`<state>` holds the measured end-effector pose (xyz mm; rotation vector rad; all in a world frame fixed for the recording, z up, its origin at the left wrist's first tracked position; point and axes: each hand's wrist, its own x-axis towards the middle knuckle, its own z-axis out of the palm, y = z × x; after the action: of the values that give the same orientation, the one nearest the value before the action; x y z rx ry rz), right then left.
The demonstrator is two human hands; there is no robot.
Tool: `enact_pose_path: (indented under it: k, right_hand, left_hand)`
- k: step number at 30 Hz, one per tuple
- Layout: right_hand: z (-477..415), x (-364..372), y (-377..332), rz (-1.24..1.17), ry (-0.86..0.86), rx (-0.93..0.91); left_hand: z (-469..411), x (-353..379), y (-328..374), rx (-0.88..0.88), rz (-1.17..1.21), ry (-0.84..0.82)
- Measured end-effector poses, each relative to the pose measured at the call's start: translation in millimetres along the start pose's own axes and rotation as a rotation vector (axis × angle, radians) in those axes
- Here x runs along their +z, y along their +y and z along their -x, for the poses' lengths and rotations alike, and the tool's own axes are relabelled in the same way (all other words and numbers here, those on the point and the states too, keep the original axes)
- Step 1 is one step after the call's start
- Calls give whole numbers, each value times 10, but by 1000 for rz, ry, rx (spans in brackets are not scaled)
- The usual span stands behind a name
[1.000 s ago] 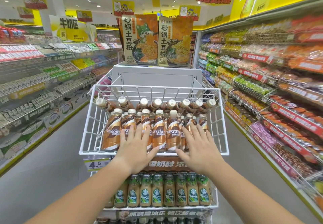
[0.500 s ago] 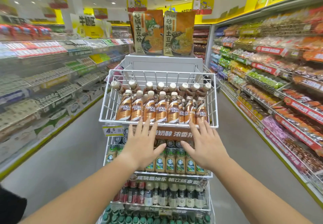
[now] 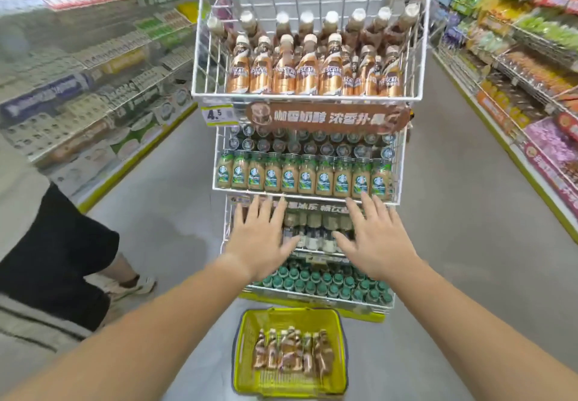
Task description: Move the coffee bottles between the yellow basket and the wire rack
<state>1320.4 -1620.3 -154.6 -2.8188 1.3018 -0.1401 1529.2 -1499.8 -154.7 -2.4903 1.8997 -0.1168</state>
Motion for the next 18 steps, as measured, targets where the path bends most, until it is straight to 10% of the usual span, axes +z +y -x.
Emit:
enact_pose_path:
  k: [18]
  right_hand:
    - [322,3403,-433,-55,-339,82]
  left_hand:
    - [272,3320,-441,60,-6,-252]
